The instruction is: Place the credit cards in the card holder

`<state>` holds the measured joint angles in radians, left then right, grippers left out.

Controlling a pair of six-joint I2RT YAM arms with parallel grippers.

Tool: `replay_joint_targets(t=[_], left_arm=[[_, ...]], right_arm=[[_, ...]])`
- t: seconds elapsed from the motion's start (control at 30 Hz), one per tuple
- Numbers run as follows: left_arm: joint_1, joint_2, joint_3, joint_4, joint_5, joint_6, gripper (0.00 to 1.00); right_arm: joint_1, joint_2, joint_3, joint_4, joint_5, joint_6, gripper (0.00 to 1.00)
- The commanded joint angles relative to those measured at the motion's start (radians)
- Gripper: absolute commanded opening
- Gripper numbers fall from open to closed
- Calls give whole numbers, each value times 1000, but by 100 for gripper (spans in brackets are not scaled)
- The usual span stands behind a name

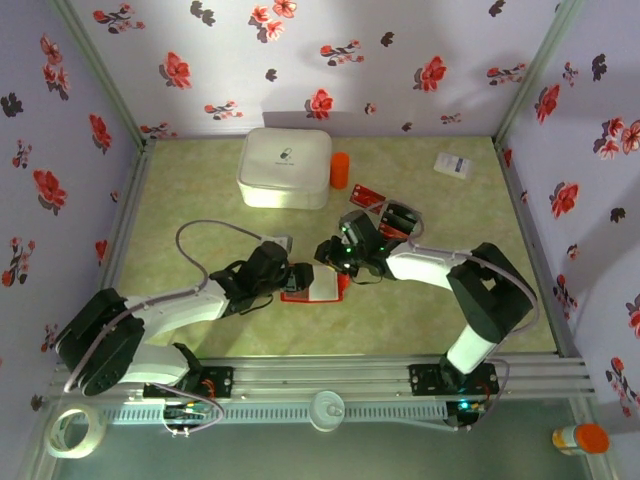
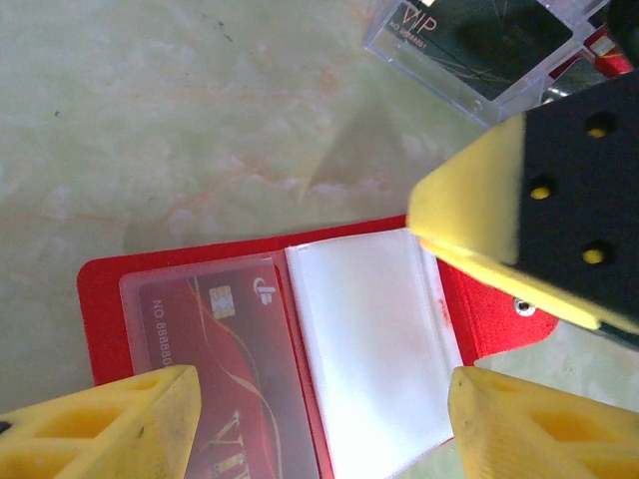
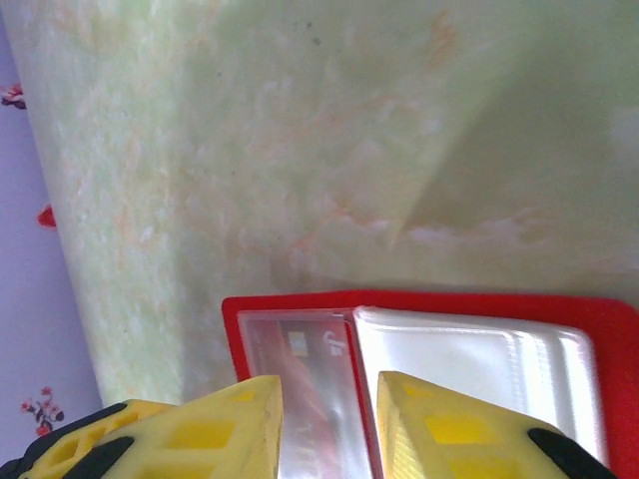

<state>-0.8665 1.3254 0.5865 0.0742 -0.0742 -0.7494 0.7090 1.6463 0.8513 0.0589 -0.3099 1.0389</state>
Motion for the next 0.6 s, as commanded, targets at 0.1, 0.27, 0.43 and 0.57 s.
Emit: replay_joint_targets(t=[0.1,0.27,0.43,0.57], left_arm=[[-38,66,52,-7,8,-21,64],[-50,131,50,3,5,-49,64],[-52,181,52,11,3,-56,69],[-52,204,53,14,-1,-53,71]], right_arm=[[-20,-8,18,-135,54,-105,20],[-20,23,43,-166,38,-147,8],[-20,53,63,-179,25,-168,3],[-19,84,73,-179,11,-175,2]])
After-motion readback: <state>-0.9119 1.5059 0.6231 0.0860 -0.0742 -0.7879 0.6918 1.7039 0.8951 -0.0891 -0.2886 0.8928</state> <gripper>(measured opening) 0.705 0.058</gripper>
